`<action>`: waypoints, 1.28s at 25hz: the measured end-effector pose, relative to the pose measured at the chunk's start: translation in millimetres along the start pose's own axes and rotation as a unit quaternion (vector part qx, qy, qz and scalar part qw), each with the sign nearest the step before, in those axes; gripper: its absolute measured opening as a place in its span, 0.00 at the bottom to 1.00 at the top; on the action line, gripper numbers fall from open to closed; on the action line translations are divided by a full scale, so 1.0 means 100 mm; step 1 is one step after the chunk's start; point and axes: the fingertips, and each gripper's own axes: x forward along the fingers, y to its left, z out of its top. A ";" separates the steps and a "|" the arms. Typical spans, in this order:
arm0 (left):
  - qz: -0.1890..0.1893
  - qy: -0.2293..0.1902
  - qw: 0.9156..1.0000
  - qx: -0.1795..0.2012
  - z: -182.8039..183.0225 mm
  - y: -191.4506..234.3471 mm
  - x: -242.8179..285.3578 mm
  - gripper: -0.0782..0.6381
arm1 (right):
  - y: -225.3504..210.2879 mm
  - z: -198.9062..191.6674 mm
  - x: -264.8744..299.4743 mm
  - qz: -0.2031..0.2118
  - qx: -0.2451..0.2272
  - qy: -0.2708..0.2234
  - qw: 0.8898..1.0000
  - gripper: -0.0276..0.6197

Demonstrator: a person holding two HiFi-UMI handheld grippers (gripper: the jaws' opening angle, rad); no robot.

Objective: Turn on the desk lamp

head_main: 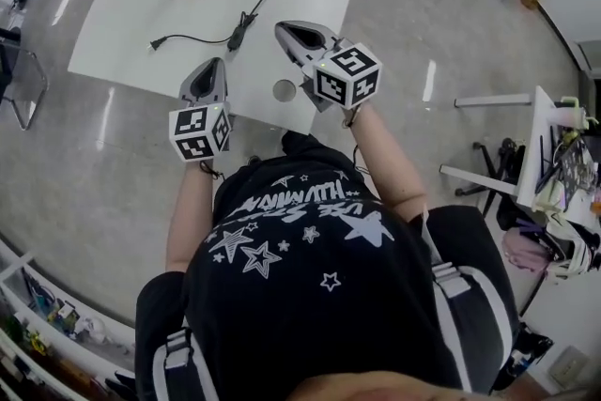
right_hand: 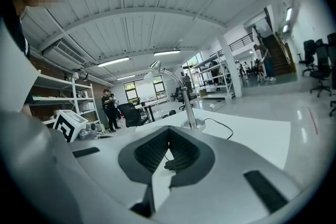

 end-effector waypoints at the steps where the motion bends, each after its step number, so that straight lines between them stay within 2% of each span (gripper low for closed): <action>1: 0.004 0.006 1.000 -0.001 -0.03 -0.03 0.06 0.12 | -0.06 0.02 0.00 0.006 -0.001 0.002 1.000 0.05; 7: 0.012 0.043 0.999 0.007 -0.19 -0.15 0.41 0.13 | -0.39 0.05 0.08 0.037 -0.003 0.015 0.999 0.05; 14: 0.044 0.102 0.994 0.021 -0.50 -0.01 0.66 0.13 | -0.55 -0.10 0.34 0.075 0.006 0.043 0.996 0.05; 17: 0.040 0.124 0.991 0.029 -0.62 -0.01 0.76 0.26 | -0.57 -0.17 0.43 0.091 0.009 0.056 0.994 0.05; 20: 0.038 0.148 0.988 0.037 -0.75 -0.01 0.86 0.35 | -0.57 -0.24 0.51 0.106 0.009 0.069 0.992 0.05; 28: 0.067 0.173 0.981 0.062 -0.93 0.12 1.08 0.37 | -0.51 -0.52 0.70 0.153 0.001 0.111 0.982 0.05; 32: 0.070 0.183 0.979 0.057 -0.96 0.12 1.11 0.37 | -0.46 -0.61 0.79 0.174 -0.002 0.130 0.976 0.05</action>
